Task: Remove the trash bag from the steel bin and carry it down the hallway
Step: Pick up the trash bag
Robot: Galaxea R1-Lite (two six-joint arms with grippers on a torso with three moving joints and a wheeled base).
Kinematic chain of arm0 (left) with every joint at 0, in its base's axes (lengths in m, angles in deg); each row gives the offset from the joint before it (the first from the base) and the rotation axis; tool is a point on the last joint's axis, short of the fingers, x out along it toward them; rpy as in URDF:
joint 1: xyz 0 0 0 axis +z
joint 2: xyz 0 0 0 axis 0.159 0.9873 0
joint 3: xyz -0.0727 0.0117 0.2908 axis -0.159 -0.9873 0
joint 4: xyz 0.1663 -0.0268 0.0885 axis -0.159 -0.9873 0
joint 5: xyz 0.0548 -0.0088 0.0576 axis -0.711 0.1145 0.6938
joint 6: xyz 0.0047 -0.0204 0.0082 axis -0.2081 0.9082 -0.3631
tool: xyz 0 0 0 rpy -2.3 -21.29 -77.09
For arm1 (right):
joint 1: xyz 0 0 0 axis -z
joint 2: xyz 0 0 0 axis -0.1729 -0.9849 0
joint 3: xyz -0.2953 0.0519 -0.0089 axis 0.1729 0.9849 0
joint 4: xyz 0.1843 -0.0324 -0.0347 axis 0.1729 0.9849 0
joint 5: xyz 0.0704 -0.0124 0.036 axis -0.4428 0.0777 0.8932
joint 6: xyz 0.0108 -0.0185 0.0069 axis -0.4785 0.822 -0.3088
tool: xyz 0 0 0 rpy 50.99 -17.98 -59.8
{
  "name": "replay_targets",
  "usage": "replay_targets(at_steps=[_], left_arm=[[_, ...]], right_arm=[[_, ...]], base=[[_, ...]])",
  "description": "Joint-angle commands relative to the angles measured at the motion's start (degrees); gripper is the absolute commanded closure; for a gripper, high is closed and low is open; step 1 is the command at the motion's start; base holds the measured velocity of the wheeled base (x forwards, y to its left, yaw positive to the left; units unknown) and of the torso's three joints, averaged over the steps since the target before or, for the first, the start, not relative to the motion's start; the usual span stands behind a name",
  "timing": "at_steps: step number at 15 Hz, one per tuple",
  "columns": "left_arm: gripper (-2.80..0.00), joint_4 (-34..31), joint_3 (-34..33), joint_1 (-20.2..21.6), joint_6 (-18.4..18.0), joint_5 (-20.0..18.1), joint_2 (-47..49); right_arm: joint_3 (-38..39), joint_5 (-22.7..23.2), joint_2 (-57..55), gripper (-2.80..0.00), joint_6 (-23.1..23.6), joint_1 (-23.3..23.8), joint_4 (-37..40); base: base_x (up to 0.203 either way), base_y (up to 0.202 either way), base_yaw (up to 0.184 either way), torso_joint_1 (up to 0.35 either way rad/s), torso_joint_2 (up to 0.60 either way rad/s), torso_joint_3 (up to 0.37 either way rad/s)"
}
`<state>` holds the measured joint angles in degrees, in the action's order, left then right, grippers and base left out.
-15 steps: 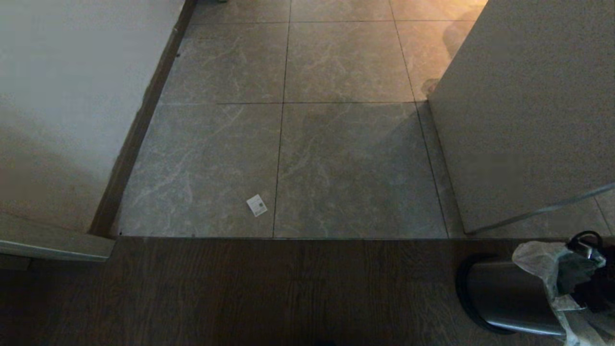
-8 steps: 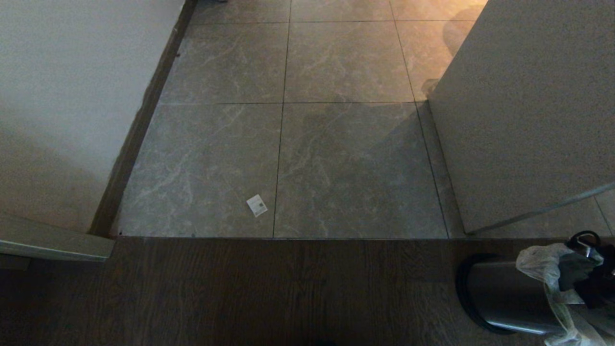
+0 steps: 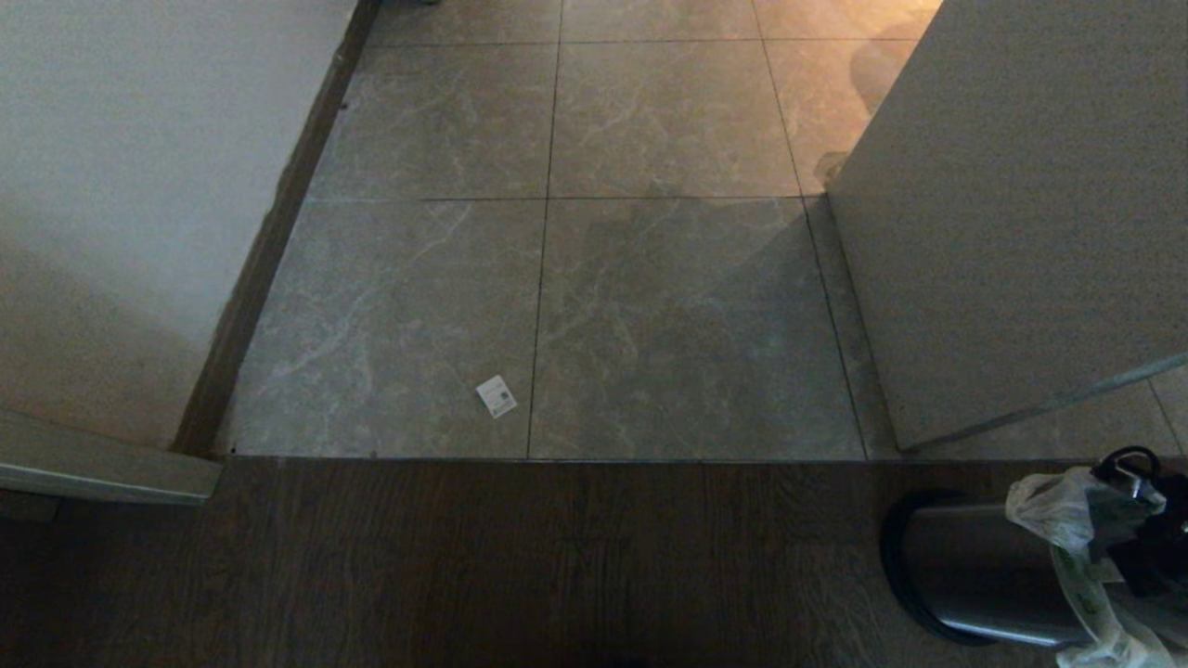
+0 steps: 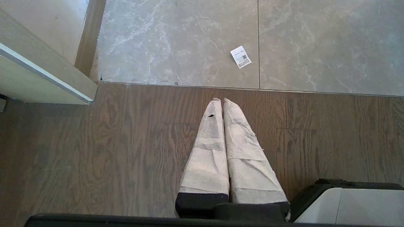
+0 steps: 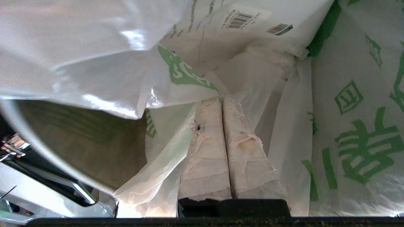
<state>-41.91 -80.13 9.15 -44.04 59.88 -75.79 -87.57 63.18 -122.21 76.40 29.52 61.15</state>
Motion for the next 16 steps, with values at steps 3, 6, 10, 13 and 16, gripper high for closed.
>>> replay_targets(at_steps=[3, 6, 10, 13, 16], left_arm=[[0.00, 0.0, 0.0, 0.0, 0.0, 0.0, 0.0], [0.00, 0.0, 0.0, 0.0, 0.0, 0.0, 0.0], [0.00, 0.0, 0.0, 0.0, 0.0, 0.0, 0.0], [0.00, 0.0, 0.0, 0.0, 0.0, 0.0, 0.0], [0.00, 0.0, 0.0, 0.0, 0.0, 0.0, 0.0]], right_arm=[[0.3, 0.0, 5.9, 0.00, 0.3, 0.4, 1.6], [0.3, 0.1, 13.6, 0.00, 0.6, 1.8, 6.8], [3.6, -0.4, 18.0, 0.00, 0.3, 3.6, 8.6], [6.6, -0.1, 18.1, 0.00, 0.8, 1.8, 8.8], [6.7, -0.2, 16.2, 0.00, 1.8, 1.6, 8.1]], base=[[0.000, 0.000, 0.000, 0.000, 0.00, 0.000], [0.000, 0.000, 0.000, 0.000, 0.00, 0.000], [0.000, 0.000, 0.000, 0.000, 0.00, 0.000], [0.000, 0.000, 0.000, 0.000, 0.00, 0.000], [0.000, 0.000, 0.000, 0.000, 0.00, 0.000]])
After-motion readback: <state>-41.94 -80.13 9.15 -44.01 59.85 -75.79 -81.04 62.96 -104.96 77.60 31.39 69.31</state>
